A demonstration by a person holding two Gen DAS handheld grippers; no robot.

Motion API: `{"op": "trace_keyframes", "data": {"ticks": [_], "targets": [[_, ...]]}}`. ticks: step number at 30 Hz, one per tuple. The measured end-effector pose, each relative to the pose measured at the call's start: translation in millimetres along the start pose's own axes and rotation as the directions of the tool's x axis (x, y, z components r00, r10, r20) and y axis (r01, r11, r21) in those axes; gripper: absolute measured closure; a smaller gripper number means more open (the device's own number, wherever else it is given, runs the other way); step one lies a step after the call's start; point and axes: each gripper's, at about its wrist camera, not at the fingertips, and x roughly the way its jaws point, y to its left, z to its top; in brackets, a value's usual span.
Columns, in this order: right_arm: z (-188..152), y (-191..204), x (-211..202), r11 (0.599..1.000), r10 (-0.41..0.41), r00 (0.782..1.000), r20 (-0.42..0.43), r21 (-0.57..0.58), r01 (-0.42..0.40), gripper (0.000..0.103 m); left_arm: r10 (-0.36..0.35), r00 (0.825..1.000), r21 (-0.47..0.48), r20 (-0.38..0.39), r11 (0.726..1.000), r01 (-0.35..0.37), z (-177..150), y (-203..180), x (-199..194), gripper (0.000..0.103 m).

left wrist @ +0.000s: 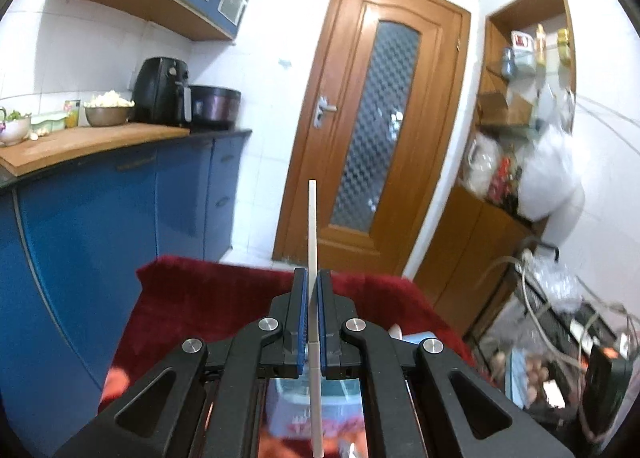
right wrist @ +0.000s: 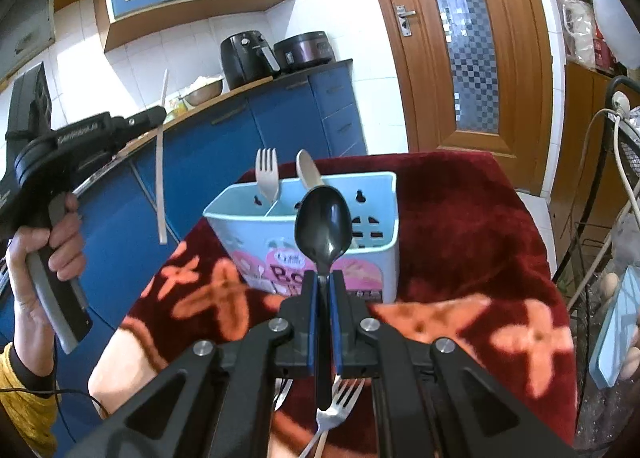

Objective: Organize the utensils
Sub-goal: 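Carry the chopstick and black spoon over the caddy and release them inside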

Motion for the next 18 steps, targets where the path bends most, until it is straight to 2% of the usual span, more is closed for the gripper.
{"op": "trace_keyframes", "data": {"ticks": [5, 9, 14, 18], "targets": [[14, -7, 9, 1.000, 0.021, 0.998, 0.051, 0.000, -0.021, 0.095, 0.044, 0.997, 0.016, 0.056, 0.999, -0.045, 11, -1, 25, 0.099], [30, -10, 19, 0.999, 0.036, 0.991, 0.132, 0.002, -0.036, 0.095, 0.070, 0.995, 0.040, 0.069, 0.997, -0.073, 6, -3, 46, 0.099], [44, -9, 42, 0.999, 0.033, 0.970, 0.241, -0.045, -0.023, 0.095, 0.059, 0.996, 0.042, 0.062, 0.997, -0.062, -8, -2, 66, 0.099], [48, -8, 59, 0.996, 0.017, 0.955, 0.295, -0.094, 0.011, 0.095, 0.068, 0.993, 0.064, 0.091, 0.995, -0.074, -17, -1, 73, 0.099]]}}
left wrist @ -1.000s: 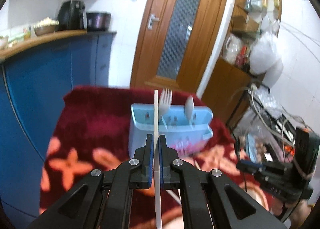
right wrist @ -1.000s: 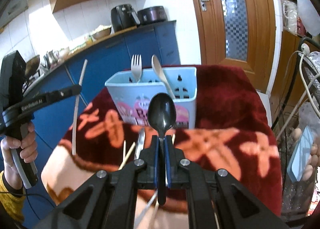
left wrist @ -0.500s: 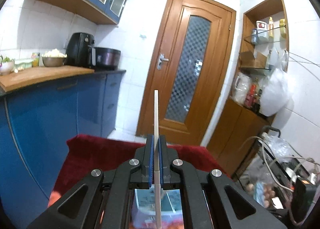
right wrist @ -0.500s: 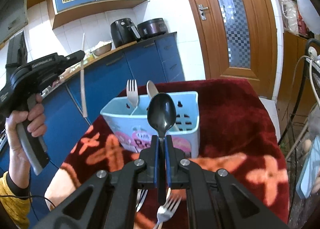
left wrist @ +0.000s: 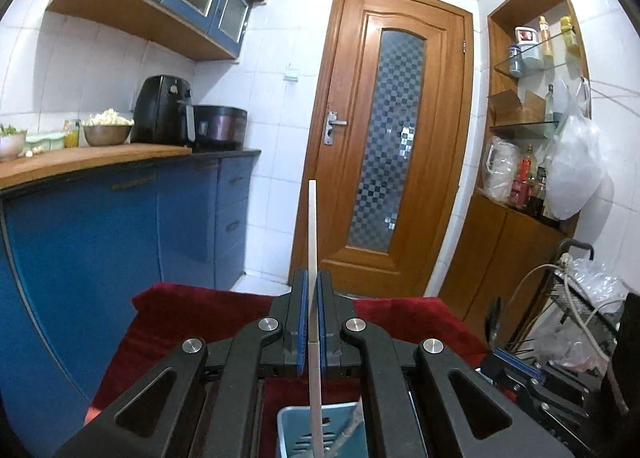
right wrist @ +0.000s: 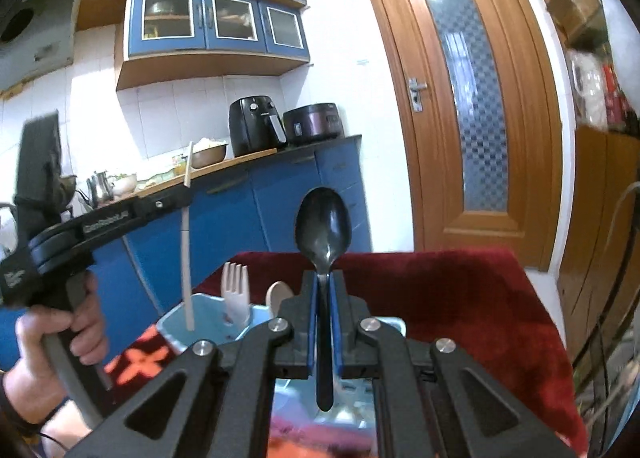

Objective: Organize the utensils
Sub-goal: 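Carry the chopstick and black spoon over the caddy and release them inside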

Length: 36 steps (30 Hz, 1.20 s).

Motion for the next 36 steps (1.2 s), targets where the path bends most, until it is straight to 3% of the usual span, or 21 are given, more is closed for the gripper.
{"op": "trace_keyframes", "data": {"ticks": [9, 17, 24, 28, 36], "targets": [[-21, -9, 12, 0.999, 0.033, 0.999, 0.031, 0.017, -0.034, 0.095, -0.011, 0.999, 0.050, 0.032, 0.999, 0.009, -29, -3, -1, 0.099], [-29, -14, 9, 0.999, 0.024, 1.000, -0.005, 0.027, -0.024, 0.095, -0.010, 1.000, 0.075, -0.004, 0.997, 0.010, -51, -3, 0, 0.099], [-32, -14, 14, 1.000, 0.011, 0.996, -0.089, 0.029, -0.009, 0.094, -0.022, 0.998, 0.074, -0.053, 0.997, 0.026, -56, -2, -5, 0.097], [-32, -12, 8, 1.000, -0.004, 0.995, -0.095, 0.020, 0.006, 0.086, -0.042, 0.996, 0.080, -0.074, 0.996, 0.048, -55, -4, -12, 0.090], [-19, -5, -12, 0.999, 0.005, 0.997, -0.083, 0.037, -0.002, 0.079, -0.085, 0.987, 0.041, -0.139, 0.995, 0.092, -48, -4, -32, 0.089]]}}
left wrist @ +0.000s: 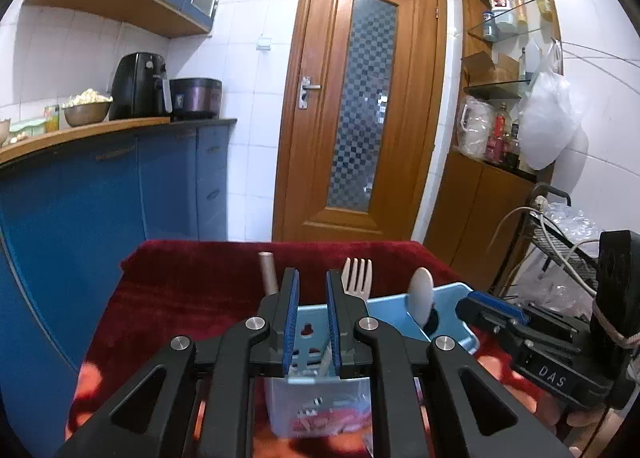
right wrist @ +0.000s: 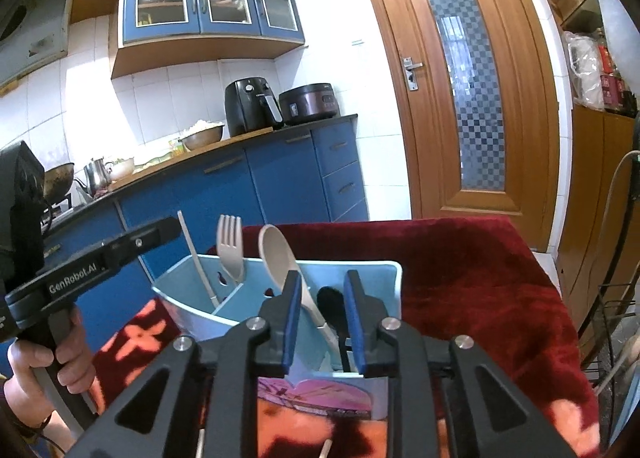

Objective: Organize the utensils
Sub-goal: 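Carry the chopstick and black spoon over the caddy and release them inside, then grasp a wooden chopstick with the left tool while the right tool grasps a metal fork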

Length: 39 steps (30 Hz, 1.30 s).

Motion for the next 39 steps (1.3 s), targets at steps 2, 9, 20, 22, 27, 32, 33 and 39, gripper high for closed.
{"op": "trace_keyframes", "data": {"ticks": [2, 9, 20, 22, 27, 32, 33, 39], "targets": [[2, 3, -7, 1.000, 0.002, 1.000, -0.005, 0.002, -0.002, 0.079, -0.015, 1.000, -0.006, -0.018, 1.000, 0.015, 1, 0, -6, 0.089], [3, 13, -35, 0.999, -0.032, 0.998, -0.045, 0.003, 0.032, 0.079, -0.013, 0.998, 0.006, -0.069, 1.000, 0.014, 1, -6, -34, 0.089], [-19, 25, -77, 0.995, -0.099, 0.987, -0.130, -0.002, 0.100, 0.079, -0.027, 0.982, -0.018, -0.184, 1.000, 0.024, -20, -10, -63, 0.089], [-24, 24, -84, 0.994, -0.106, 0.984, -0.145, 0.014, 0.110, 0.079, -0.019, 0.977, -0.006, -0.212, 1.000, 0.019, -27, -11, -65, 0.089], [-36, 18, -97, 0.990, -0.122, 0.975, -0.185, 0.048, 0.133, 0.079, 0.000, 0.962, 0.030, -0.274, 1.000, 0.009, -47, -19, -68, 0.089], [-53, 9, -106, 0.986, -0.119, 0.963, -0.240, 0.088, 0.144, 0.079, -0.005, 0.938, 0.043, -0.346, 0.999, 0.021, -65, -28, -66, 0.089], [-56, 8, -107, 0.985, -0.120, 0.962, -0.245, 0.091, 0.146, 0.079, -0.005, 0.933, 0.048, -0.360, 0.999, 0.024, -69, -31, -66, 0.089], [-73, -1, -110, 0.979, -0.138, 0.952, -0.274, 0.107, 0.173, 0.079, 0.041, 0.907, 0.096, -0.420, 0.995, 0.000, -91, -44, -57, 0.089]]}}
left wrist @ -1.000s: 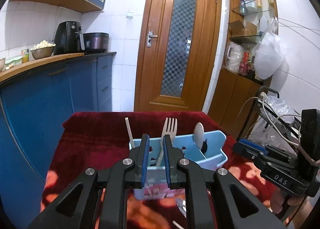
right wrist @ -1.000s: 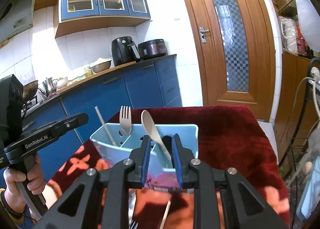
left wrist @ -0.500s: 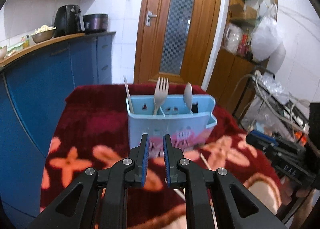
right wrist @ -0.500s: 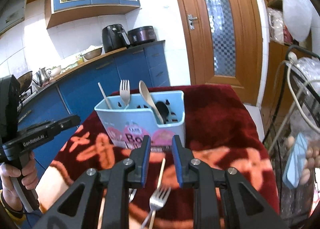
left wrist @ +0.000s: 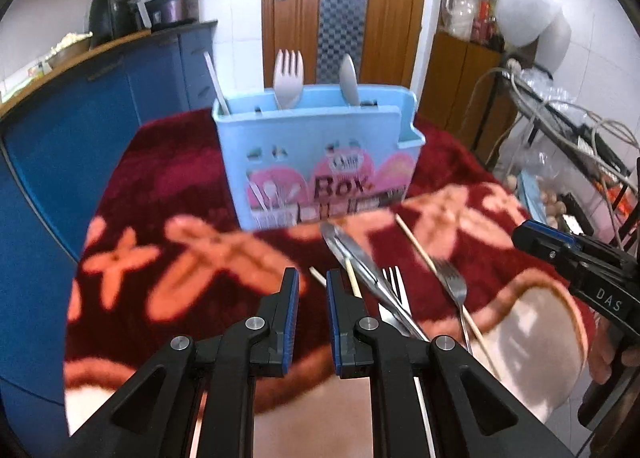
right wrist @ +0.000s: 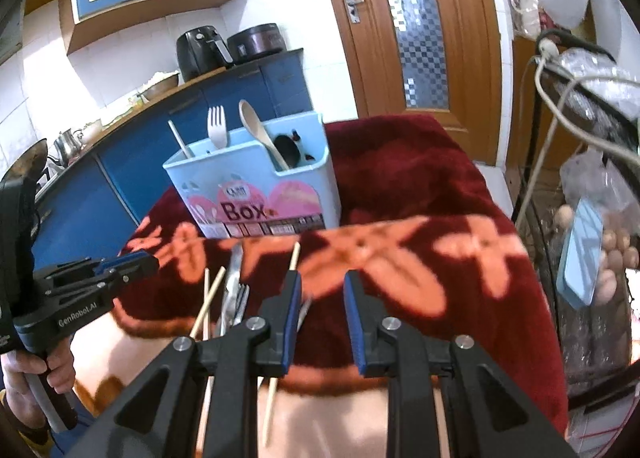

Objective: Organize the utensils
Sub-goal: 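Grasp a wooden chopstick with the left tool while the right tool grasps a metal fork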

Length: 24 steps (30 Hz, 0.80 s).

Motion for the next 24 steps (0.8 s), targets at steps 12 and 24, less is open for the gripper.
{"op": "trace_keyframes", "data": {"ticks": [12, 24], "targets": [[-26, -26, -3, 0.997, -0.011, 0.999, -0.042, 0.070, 0.014, 0.078, -0.090, 0.984, -0.041, -0.156, 0.996, 0.085, -18, -17, 26, 0.089], [-32, -34, -1, 0.997, 0.008, 0.999, -0.054, 0.081, -0.004, 0.077, -0.066, 0.979, -0.073, -0.195, 0.996, 0.053, -16, -15, 44, 0.089]]}}
